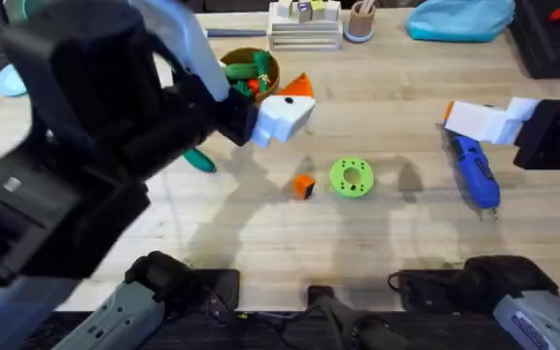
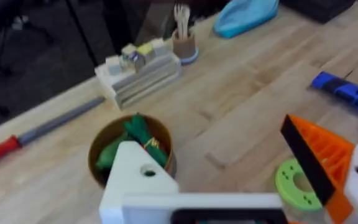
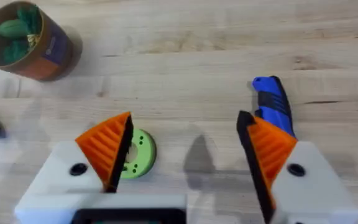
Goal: Pick up the gripper from the table and insert it into the empty holder that is missing its gripper. Then pick up a screw, insert it into the mounting hole, and use the screwdriver to tighten it. Finally, clean up the table by picking up the vegetable and placing it into the bucket.
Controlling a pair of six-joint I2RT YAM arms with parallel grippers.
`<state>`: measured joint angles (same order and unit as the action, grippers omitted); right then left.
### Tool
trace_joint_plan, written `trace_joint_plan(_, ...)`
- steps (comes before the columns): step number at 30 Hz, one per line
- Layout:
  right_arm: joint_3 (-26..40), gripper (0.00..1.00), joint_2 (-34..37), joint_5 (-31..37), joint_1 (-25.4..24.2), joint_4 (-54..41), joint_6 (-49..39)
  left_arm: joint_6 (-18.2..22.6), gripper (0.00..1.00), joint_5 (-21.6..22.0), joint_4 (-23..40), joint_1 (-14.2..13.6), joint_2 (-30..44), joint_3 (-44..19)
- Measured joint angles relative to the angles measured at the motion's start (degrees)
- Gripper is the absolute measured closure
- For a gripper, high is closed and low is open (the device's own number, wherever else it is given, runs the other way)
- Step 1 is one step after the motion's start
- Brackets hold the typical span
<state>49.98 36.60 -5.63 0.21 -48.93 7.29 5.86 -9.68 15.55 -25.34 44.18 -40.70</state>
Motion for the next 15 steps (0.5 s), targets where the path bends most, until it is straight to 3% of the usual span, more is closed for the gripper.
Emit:
trace_joint_plan(10, 0.00, 0.010, 0.00, 0.00, 0.00, 0.00, 0.00, 0.03, 0.008, -1.25, -32.54, -5.77, -14.18, 26.47)
trace_joint_plan(15, 0.00, 0.010, 0.00, 0.00, 0.00, 0.00, 0.00, -0.90, 0.009, -1.45, -34.51, -8.06, -23.49, 35.79)
